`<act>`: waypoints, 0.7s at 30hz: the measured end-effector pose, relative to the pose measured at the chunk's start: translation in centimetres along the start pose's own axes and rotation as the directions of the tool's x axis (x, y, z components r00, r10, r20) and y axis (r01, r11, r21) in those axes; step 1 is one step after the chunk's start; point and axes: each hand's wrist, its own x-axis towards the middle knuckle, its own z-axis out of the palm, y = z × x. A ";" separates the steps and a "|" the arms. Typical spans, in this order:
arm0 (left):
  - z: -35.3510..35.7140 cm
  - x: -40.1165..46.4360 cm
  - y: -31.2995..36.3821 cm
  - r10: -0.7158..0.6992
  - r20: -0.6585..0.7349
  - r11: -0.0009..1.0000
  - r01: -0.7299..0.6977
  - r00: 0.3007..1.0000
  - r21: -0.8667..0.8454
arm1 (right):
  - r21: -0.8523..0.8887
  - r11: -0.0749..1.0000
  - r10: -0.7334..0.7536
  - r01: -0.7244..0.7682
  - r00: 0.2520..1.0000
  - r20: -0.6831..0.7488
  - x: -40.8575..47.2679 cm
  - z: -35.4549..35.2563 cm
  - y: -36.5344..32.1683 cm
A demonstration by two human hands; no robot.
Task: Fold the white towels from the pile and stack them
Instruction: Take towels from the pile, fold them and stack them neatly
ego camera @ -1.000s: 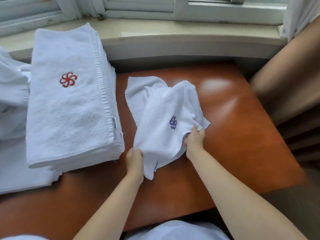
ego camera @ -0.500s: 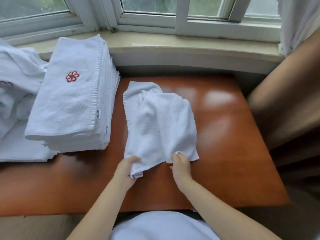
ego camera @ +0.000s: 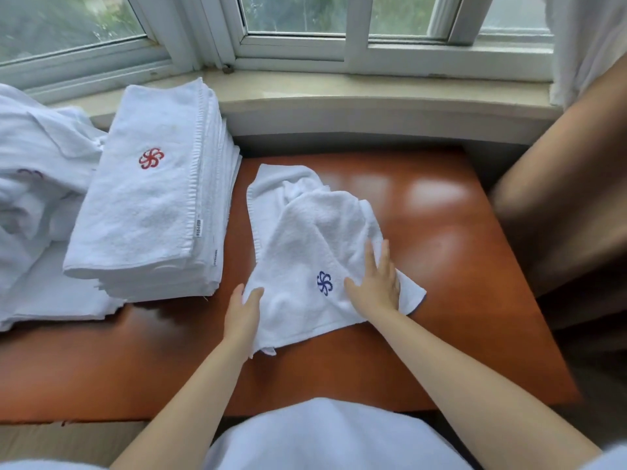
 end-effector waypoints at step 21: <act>5.9 5.4 8.4 -0.010 0.262 0.984 -0.037 0.965 0.173 | 0.405 0.805 0.366 -0.433 0.900 0.235 8.0 -2.7 -2.8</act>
